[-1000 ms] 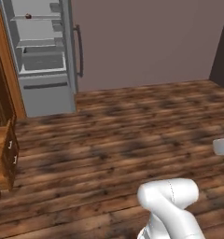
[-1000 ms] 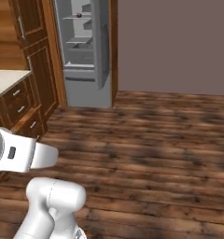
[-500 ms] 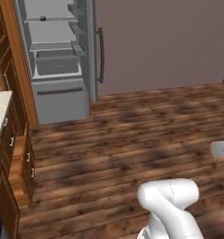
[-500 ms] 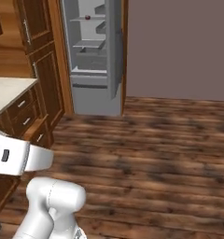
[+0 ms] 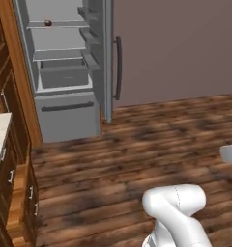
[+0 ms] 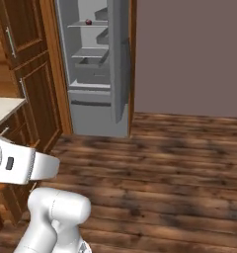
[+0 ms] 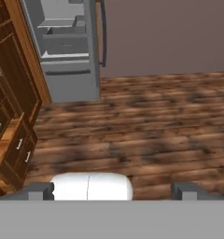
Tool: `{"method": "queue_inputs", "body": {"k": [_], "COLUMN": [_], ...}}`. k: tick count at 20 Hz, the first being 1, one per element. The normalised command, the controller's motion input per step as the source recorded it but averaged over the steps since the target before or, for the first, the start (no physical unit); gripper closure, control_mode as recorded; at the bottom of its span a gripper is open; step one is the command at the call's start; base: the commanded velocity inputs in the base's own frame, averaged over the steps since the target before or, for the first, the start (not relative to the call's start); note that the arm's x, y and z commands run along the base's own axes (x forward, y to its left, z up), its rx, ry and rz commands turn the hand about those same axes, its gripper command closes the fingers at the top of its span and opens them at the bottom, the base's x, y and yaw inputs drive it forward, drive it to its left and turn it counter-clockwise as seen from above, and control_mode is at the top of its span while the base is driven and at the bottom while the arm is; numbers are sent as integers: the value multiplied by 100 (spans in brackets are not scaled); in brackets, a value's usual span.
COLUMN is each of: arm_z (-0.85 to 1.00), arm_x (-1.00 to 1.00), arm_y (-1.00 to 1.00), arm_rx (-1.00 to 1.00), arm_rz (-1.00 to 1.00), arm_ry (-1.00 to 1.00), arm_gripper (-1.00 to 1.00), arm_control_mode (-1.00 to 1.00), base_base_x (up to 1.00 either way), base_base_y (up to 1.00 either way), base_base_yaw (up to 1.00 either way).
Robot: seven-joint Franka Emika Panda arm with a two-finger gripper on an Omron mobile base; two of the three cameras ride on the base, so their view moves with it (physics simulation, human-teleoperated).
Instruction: Take the cupcake and cake from the fridge and place them on the empty tray on the dining counter.
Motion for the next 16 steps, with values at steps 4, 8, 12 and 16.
{"method": "queue_inputs", "body": {"k": [4,8,12,16], "arm_z": [0,0,0,0], "arm_x": [0,0,0,0], "arm_y": [0,0,0,0], "arm_rx": [0,0,0,0], "arm_rz": [0,0,0,0], "arm_ry": [0,0,0,0], "arm_gripper": [-100,-100,-100,-100], "arm_control_mode": [100,100,100,100], "base_base_x": [100,100,100,100], "base_base_y": [67,59,56,88], "base_base_yaw": [0,0,0,1]}}
